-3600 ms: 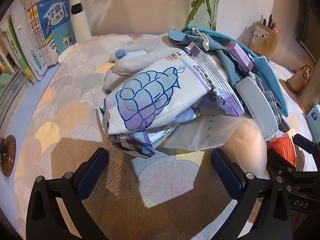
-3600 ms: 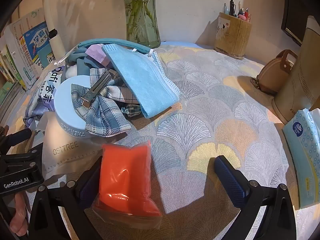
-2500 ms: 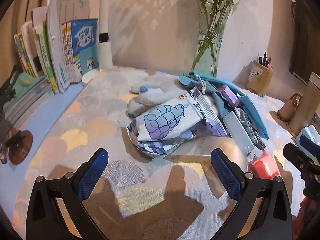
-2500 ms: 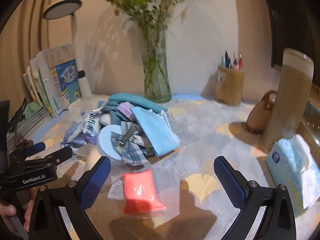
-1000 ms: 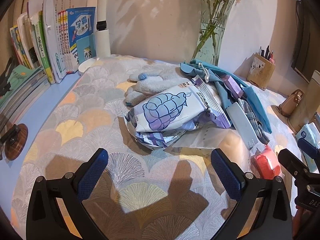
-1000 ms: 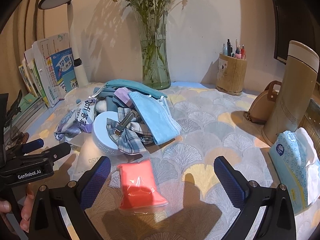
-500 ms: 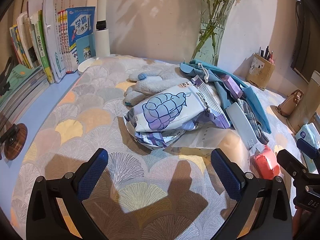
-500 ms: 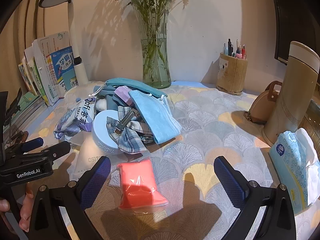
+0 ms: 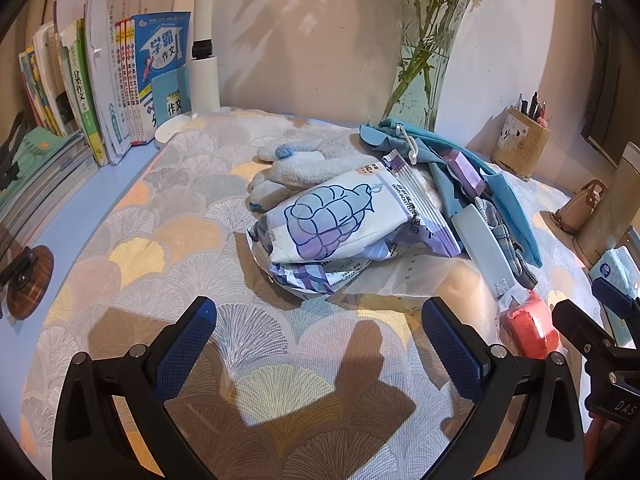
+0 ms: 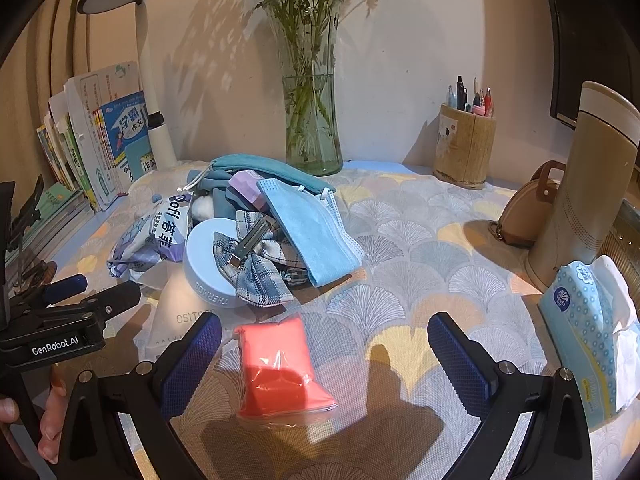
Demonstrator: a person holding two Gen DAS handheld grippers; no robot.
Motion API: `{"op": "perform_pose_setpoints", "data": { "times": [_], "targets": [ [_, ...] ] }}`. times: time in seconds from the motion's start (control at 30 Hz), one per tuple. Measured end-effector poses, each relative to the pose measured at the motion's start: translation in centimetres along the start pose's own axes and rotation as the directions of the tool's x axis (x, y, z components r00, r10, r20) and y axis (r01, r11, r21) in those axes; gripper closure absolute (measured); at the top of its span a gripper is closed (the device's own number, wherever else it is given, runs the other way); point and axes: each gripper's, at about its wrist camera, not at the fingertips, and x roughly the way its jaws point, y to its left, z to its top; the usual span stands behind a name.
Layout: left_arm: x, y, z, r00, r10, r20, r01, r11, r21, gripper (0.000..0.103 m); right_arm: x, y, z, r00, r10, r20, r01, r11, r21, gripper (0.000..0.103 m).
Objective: Organize soft objects
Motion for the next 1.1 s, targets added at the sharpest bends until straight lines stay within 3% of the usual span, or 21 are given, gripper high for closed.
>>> {"op": "perform_pose_setpoints", "data": {
  "times": [0.27,0.4,0.47,0.6,0.87,1.1],
  "targets": [
    [-0.1,0.1,-0.1,1.0,-0.011,-0.003,0.011,1.0,-0.007,0.001,0.0,0.0,0.1,1.0,0.001,0.0,-0.001,1.0,0.002,0.0],
    [-0.6,1.1,0.2,0.996,-0.089,-0.017,0.089,0.996,-0.014,0.001,-0.2,-0.1,0.0,1.0,0.001,0.009,-0.001,1.0,0.01,0.0],
    [-1.1,2.0,0.7,0.99,-0.135,-0.04,0.136,0.991,0.018,0.001,-0.4,-0.3,-0.1,1.0,0.006,0.018,-0.007,1.0,0.016,0.0],
    [-1.5,3.3,2.2,0.987,-0.135,-0.084,0.146,0.979,0.142,0.001,-0.7,-0.6,-0.2,0.999,0.038,0.014,-0.039,0.999,0.029,0.0],
    [1.7,2.9,6.0,0.981,-0.141,-0.134,0.174,0.945,0.279,0.001,0.9,-1.0,-0.5,0.989,0.086,-0.123,-0.079,0.995,0.06,0.0],
    [4.1,1.4,6.1,0.95,-0.216,-0.226,0.286,0.892,0.351,0.017,1.5,-1.3,-0.5,0.977,0.133,-0.165,-0.121,0.989,0.081,0.004]
  ]
}}
